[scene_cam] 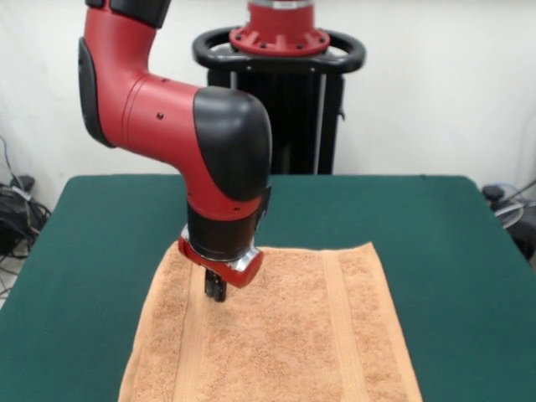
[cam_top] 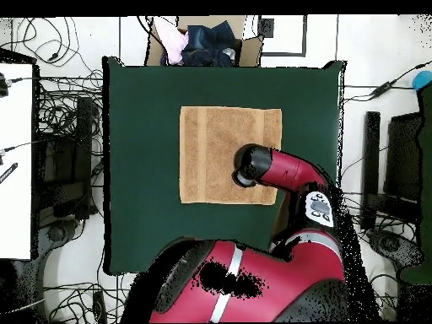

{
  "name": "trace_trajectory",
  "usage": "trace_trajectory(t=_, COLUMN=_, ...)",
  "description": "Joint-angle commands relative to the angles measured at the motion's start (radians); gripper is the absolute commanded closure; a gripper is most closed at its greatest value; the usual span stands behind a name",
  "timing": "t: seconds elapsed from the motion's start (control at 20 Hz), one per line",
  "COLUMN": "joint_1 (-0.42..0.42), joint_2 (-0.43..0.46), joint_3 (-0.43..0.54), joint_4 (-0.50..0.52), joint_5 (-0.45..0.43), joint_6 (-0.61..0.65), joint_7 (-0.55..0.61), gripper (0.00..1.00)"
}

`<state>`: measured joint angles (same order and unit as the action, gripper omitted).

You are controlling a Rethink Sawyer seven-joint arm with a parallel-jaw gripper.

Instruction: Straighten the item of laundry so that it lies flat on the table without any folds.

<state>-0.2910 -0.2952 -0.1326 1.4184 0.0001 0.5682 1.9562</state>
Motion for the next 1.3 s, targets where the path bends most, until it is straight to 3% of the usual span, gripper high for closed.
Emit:
trace_trajectory(t=0.05, joint_1=-0.044, joint_2=0.024, joint_3=0.058, joint_4=0.018, joint_5=0.017, joint_6=0.086, joint_7=0.076, gripper=1.00)
trace_trajectory(t=0.3, joint_1=-0.089, joint_2=-0.082, joint_3=0.060, joint_4=0.144, joint_5=-0.008, joint_6=0.075, joint_7=0.031, gripper=1.00)
trace_trajectory(t=0.65, joint_1=-0.143, joint_2=-0.125, joint_3=0.061, joint_4=0.243, joint_5=-0.053, joint_6=0.020, joint_7=0.001, gripper=1.00)
trace_trajectory(t=1.3, joint_1=-0.248, joint_2=0.003, joint_3=0.117, joint_4=0.312, joint_5=-0.120, joint_6=-0.202, joint_7=0.015, gripper=1.00)
